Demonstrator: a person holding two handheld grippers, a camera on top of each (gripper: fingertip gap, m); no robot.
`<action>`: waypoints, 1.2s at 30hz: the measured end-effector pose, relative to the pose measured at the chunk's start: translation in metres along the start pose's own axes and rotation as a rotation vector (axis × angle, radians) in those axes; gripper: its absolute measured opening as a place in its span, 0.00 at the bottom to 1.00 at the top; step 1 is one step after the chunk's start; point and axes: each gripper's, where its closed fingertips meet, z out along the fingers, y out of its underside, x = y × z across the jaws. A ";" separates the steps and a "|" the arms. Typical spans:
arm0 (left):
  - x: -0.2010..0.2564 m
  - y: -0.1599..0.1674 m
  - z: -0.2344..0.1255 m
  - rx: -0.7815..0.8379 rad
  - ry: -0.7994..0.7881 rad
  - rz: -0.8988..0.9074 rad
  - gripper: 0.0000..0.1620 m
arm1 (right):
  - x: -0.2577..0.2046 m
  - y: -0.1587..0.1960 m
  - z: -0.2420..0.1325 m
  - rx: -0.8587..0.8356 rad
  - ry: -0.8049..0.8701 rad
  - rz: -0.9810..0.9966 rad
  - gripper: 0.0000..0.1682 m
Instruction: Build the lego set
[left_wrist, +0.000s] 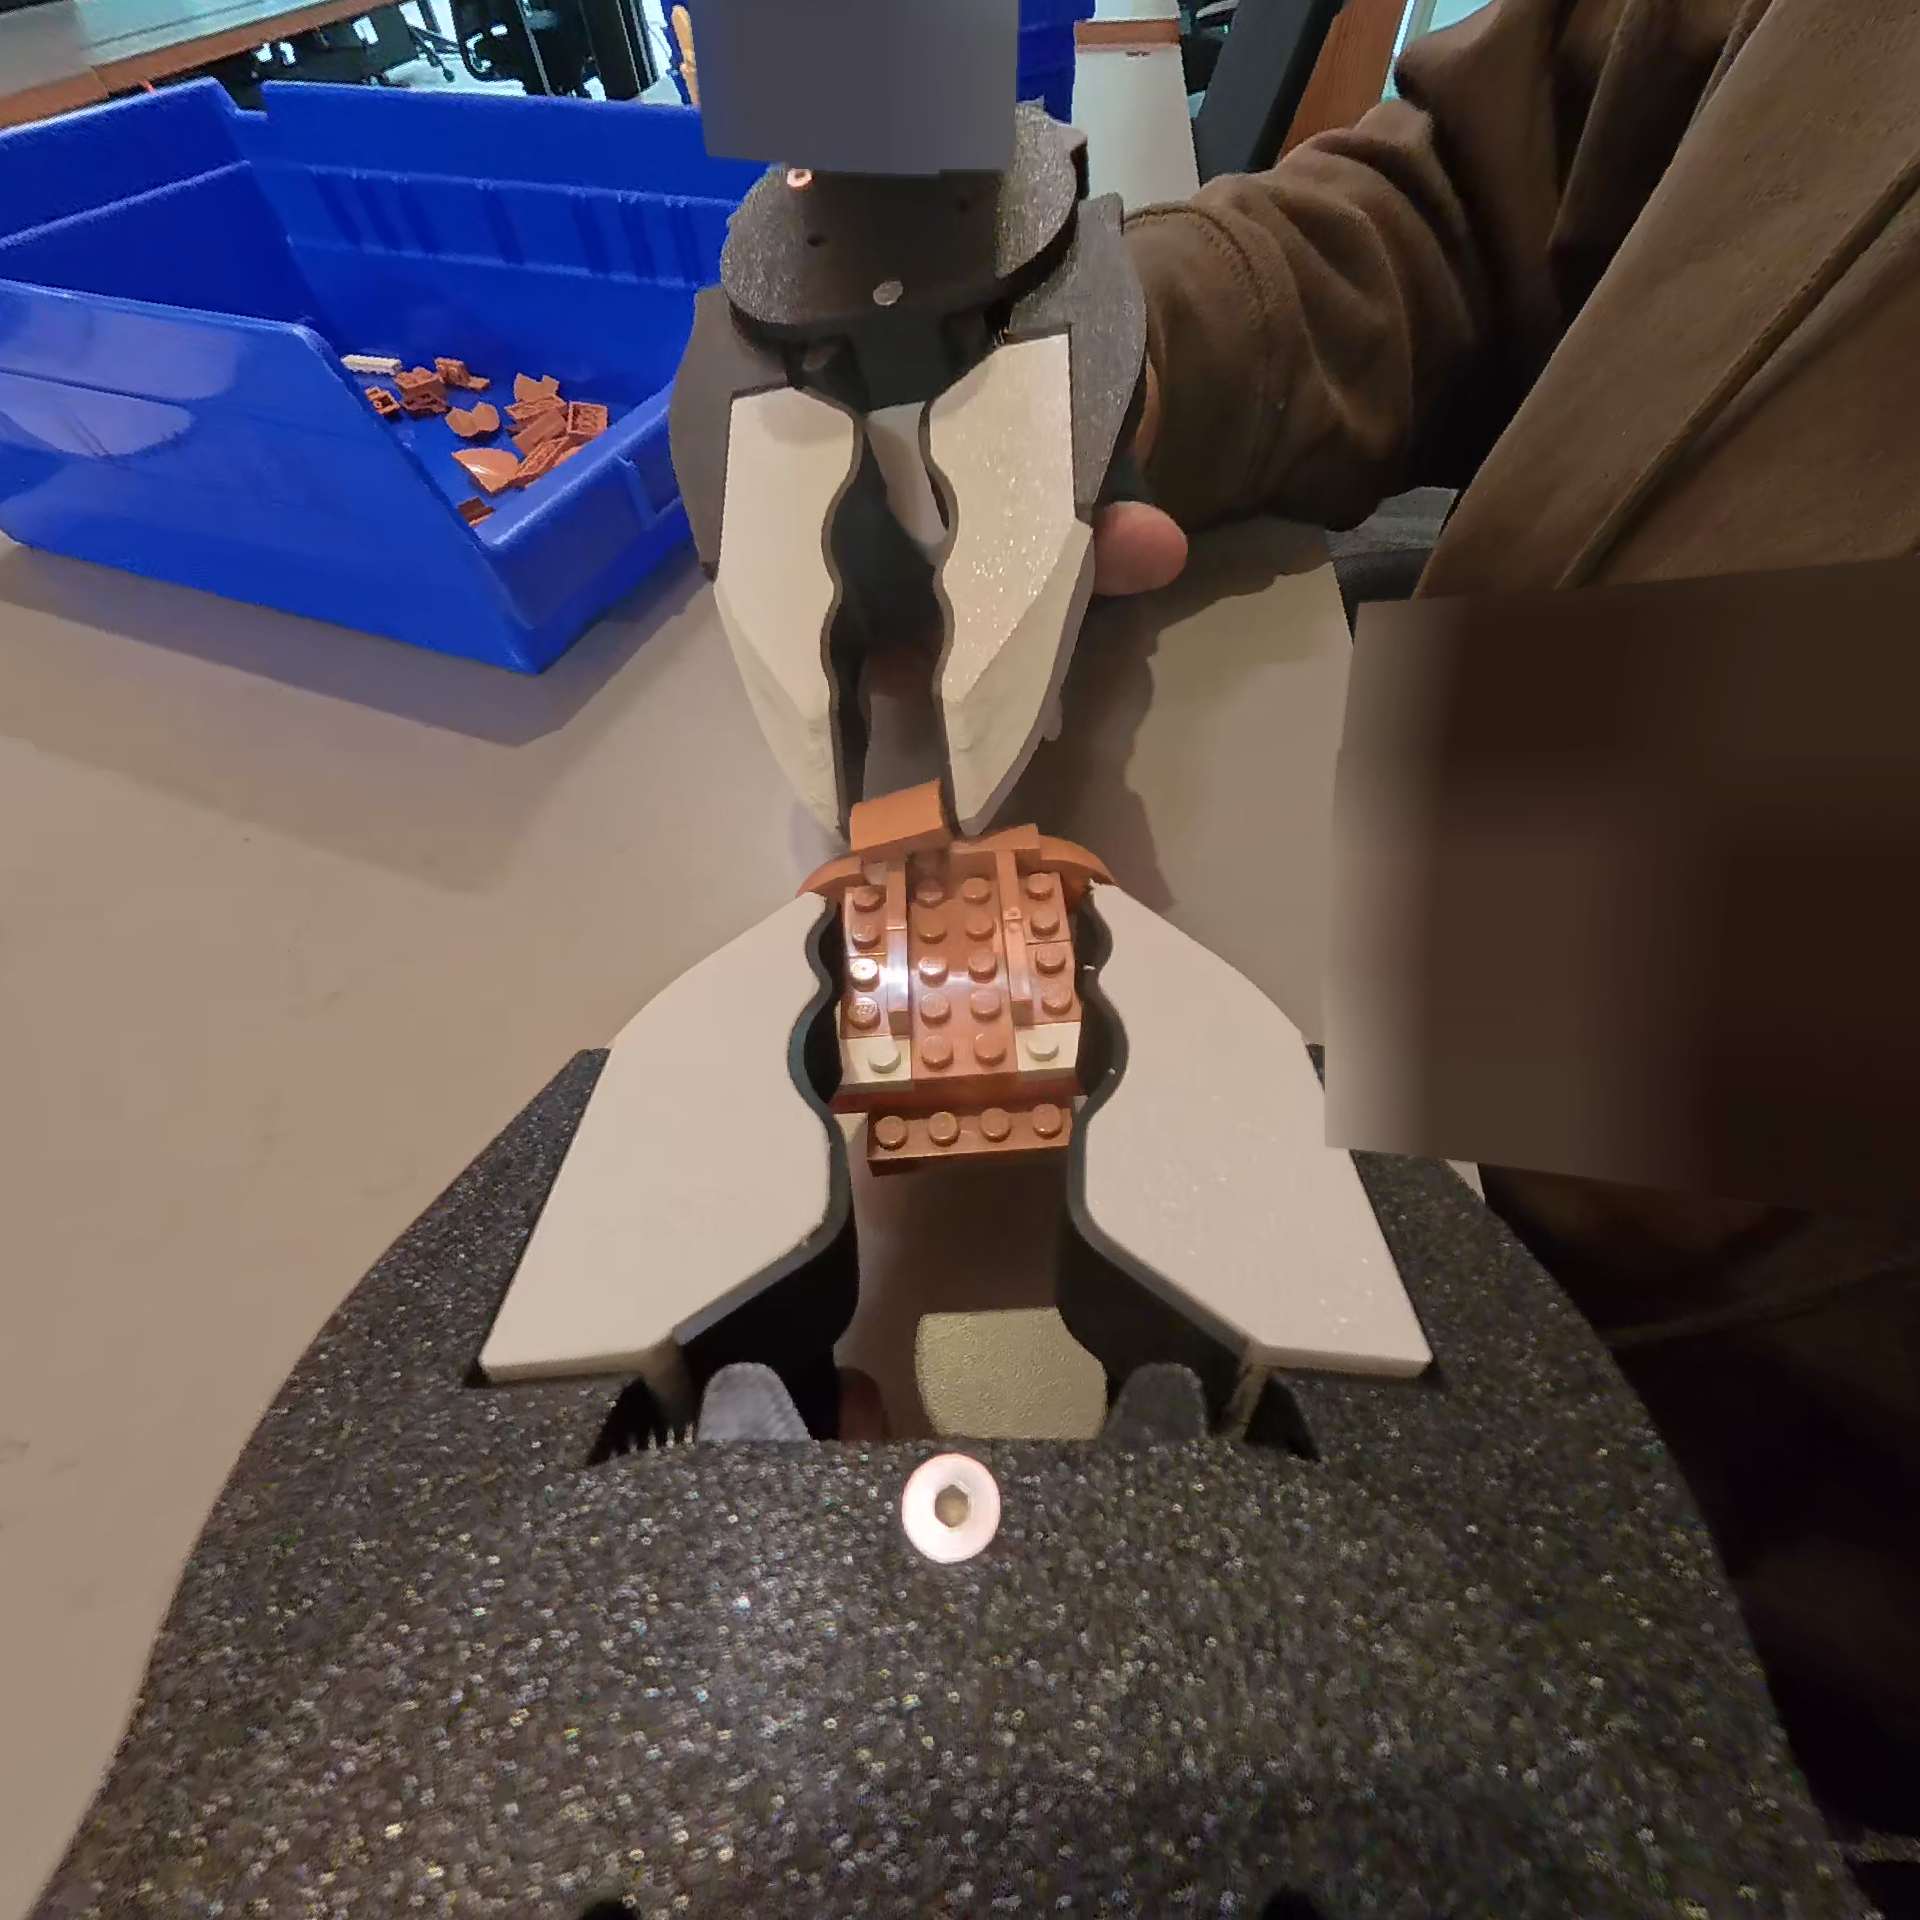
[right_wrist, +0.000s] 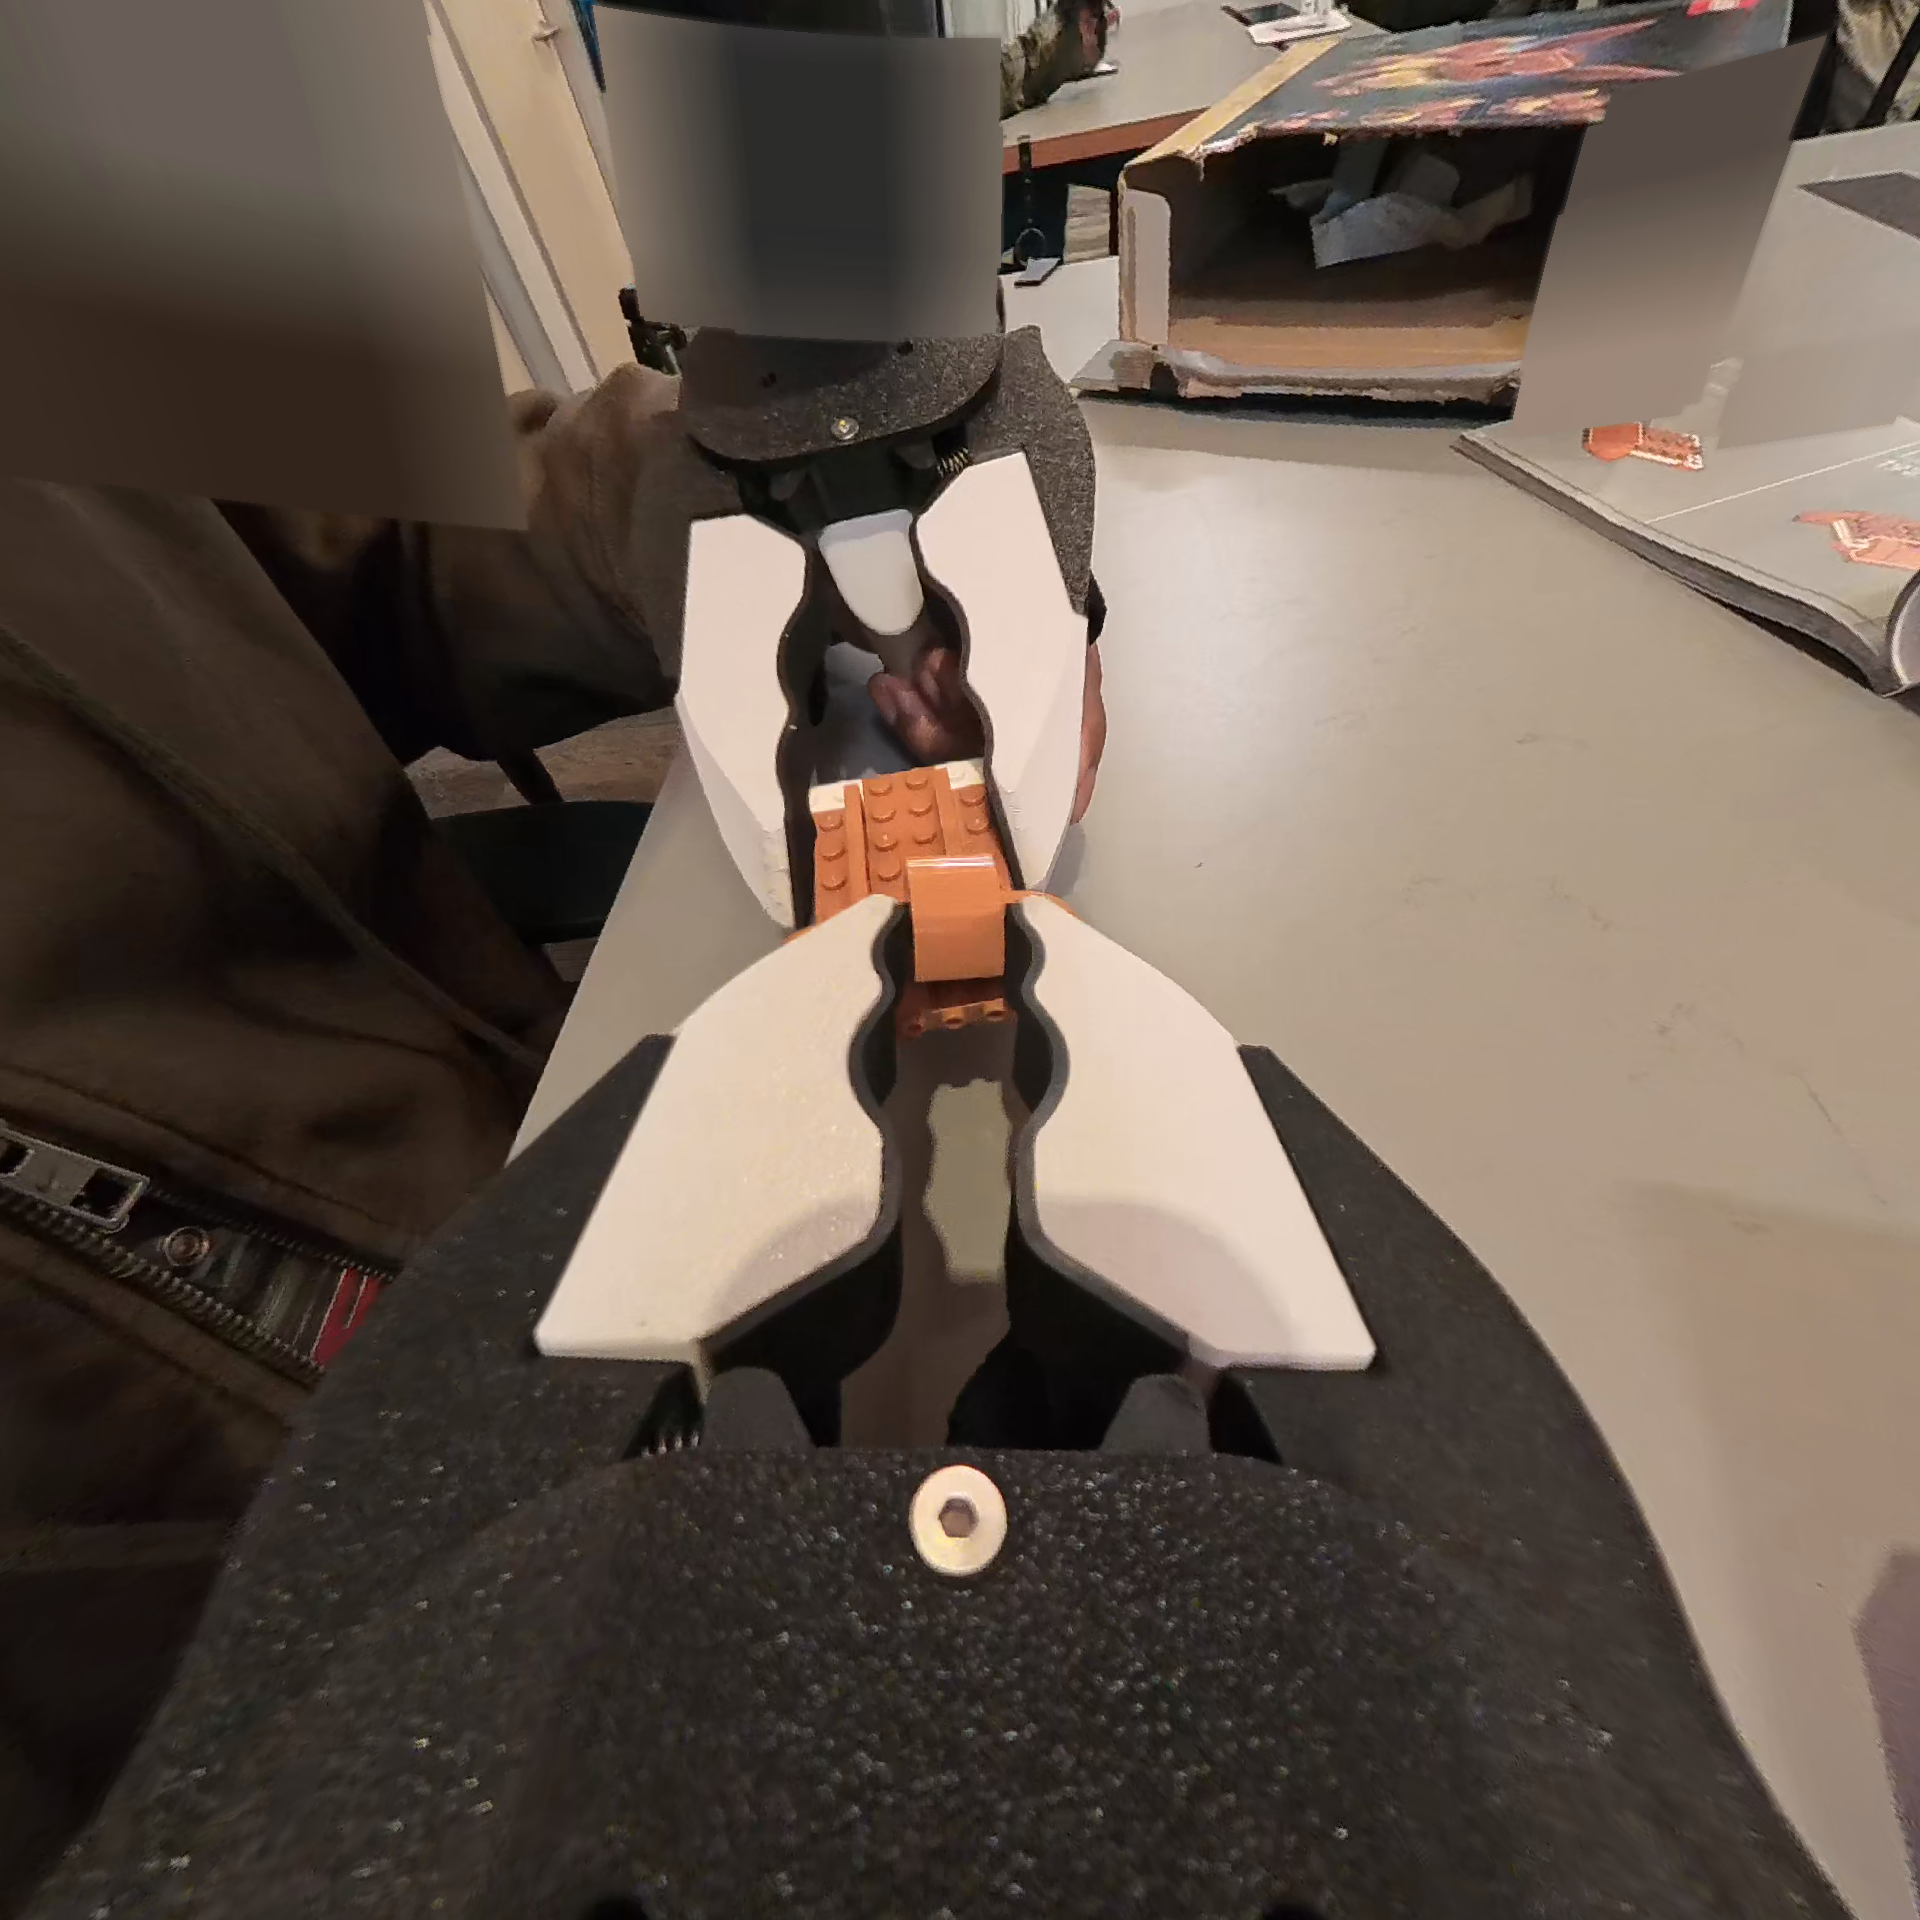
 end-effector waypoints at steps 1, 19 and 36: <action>0.000 -0.001 0.000 0.006 0.002 -0.001 0.26 | 0.001 -0.001 -0.001 0.006 0.002 0.000 0.10; -0.016 0.055 0.000 -0.508 -0.068 0.136 0.27 | 0.012 0.009 -0.003 -0.089 0.108 -0.090 0.10; -0.006 0.027 0.017 -0.285 0.107 -0.030 0.26 | 0.008 0.002 -0.004 -0.020 0.060 -0.041 0.10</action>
